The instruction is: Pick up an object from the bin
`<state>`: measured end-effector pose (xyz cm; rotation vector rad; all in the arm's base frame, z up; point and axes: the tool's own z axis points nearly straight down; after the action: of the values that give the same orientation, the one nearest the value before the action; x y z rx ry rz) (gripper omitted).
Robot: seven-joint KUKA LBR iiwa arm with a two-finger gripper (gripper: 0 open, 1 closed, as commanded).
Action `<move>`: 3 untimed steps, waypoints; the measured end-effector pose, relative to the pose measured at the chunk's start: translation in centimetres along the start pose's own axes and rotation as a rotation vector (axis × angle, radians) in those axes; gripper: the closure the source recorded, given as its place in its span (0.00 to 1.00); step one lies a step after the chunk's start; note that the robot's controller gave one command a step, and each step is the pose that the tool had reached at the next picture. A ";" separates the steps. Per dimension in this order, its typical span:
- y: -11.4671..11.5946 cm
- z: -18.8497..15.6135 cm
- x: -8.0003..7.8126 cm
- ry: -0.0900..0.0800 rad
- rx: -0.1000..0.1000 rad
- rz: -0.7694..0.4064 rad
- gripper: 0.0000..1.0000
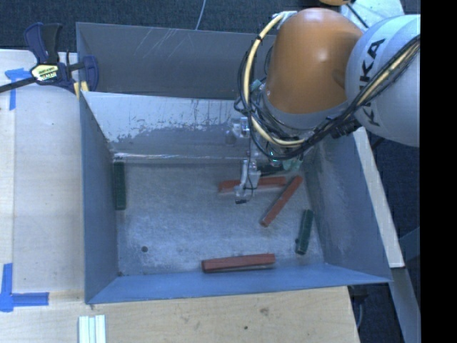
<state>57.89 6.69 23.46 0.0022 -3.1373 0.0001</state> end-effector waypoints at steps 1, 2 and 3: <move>0.0 -0.4 -0.1 -0.008 -0.001 0.001 0.00; -2.5 4.9 1.0 -0.013 -0.002 0.031 0.00; -3.7 14.6 -1.0 -0.007 -0.001 0.044 0.00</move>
Offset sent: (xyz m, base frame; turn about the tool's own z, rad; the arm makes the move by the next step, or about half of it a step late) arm -0.0288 -0.0594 -0.1232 0.0721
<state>58.83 2.95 8.84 -0.0669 -3.1438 -0.0010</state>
